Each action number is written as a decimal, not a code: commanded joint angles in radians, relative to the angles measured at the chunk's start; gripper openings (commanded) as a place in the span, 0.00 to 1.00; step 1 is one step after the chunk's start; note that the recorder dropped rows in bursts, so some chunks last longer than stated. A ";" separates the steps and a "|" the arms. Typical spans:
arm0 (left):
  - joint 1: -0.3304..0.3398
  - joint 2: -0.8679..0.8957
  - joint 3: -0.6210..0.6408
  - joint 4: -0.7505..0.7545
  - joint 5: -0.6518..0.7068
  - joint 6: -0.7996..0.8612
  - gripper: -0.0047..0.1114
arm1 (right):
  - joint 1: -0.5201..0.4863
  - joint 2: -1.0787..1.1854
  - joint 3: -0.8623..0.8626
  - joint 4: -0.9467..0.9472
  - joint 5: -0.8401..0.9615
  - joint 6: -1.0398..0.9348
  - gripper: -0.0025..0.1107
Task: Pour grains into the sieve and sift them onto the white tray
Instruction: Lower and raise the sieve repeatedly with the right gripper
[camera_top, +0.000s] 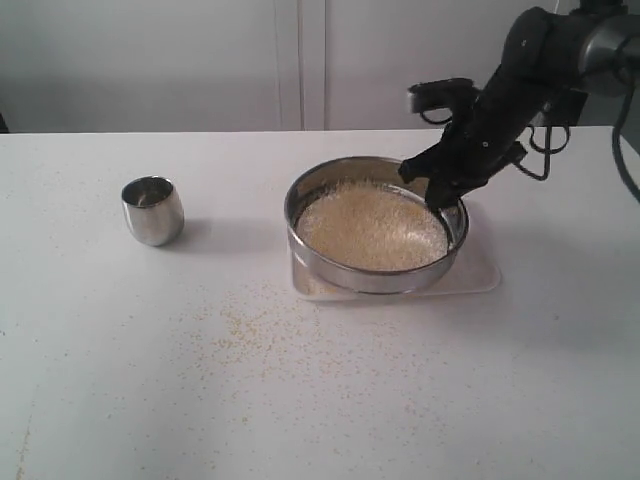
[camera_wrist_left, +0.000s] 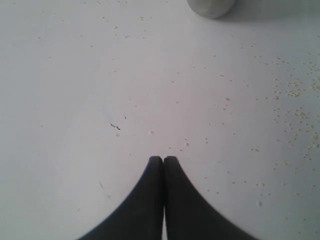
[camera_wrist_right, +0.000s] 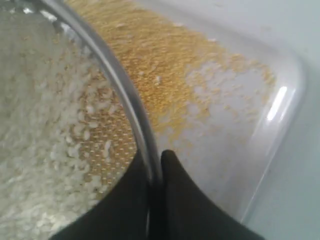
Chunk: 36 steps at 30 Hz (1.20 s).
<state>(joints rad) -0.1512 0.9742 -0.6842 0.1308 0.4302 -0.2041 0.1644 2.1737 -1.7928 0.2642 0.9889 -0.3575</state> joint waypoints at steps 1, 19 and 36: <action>0.001 -0.007 0.007 -0.004 0.006 -0.003 0.04 | -0.036 0.001 -0.009 -0.141 -0.082 0.502 0.02; 0.001 -0.007 0.007 -0.004 0.006 -0.003 0.04 | 0.002 -0.014 -0.009 0.122 0.061 -0.172 0.02; 0.001 -0.007 0.007 -0.004 0.006 -0.001 0.04 | -0.035 -0.028 -0.009 -0.128 -0.057 0.358 0.02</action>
<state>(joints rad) -0.1512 0.9742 -0.6842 0.1308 0.4302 -0.2041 0.1684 2.1656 -1.7926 0.2727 1.0240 -0.3214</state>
